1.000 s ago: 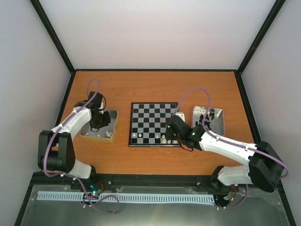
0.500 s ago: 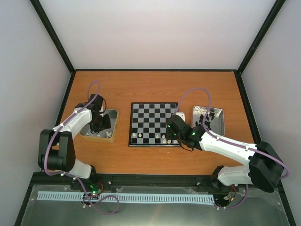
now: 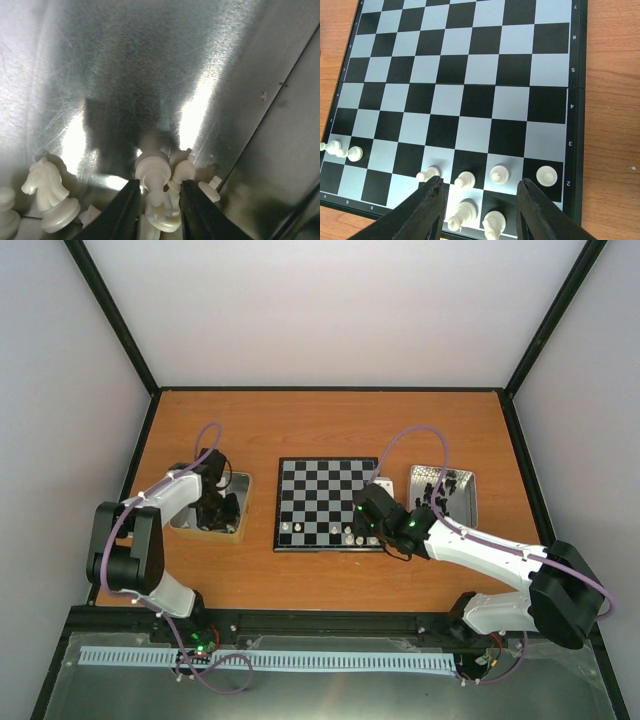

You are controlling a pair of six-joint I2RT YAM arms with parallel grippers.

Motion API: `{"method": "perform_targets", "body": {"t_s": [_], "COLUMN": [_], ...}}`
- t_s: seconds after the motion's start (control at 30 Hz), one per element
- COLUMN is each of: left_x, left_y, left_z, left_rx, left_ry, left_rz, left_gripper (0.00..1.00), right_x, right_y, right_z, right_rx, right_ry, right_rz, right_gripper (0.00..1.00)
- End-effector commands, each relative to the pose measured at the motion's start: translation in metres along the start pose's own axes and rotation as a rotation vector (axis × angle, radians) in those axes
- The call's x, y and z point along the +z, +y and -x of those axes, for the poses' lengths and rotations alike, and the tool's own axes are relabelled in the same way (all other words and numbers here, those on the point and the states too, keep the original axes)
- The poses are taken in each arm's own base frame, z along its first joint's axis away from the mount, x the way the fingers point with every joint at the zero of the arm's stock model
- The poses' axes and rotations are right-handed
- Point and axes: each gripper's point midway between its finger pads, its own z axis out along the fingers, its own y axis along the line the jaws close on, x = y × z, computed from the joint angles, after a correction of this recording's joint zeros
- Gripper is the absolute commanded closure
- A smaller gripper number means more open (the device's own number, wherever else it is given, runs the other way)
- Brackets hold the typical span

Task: Set up the chess pieces on the board
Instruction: Pick up the chess piece from the storage box.

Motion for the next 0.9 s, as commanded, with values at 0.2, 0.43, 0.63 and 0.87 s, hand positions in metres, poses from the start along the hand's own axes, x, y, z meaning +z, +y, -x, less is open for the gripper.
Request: {"method": "perform_targets", "body": {"t_s": [0.2, 0.43, 0.63, 0.87], "left_x": [-0.021, -0.041, -0.085, -0.125], "left_y": [-0.007, -0.008, -0.021, -0.075], "left_z": [0.029, 0.036, 0.04, 0.009], "left_rx": [0.003, 0.003, 0.052, 0.238], "left_ry": [-0.137, -0.199, -0.286, -0.28], "left_rz": [-0.003, -0.007, -0.076, -0.308], "left_gripper": [0.92, 0.94, 0.94, 0.92], "right_x": [0.001, -0.002, -0.004, -0.006], "right_y": [-0.001, -0.002, 0.005, 0.009], "right_z": [0.007, 0.008, 0.011, 0.015], "right_rx": [0.019, 0.027, 0.025, 0.054], "right_ry": [-0.025, -0.028, -0.033, -0.035], "right_rz": [0.0, 0.0, 0.034, 0.075], "right_gripper": [0.59, 0.6, 0.6, 0.6]}}
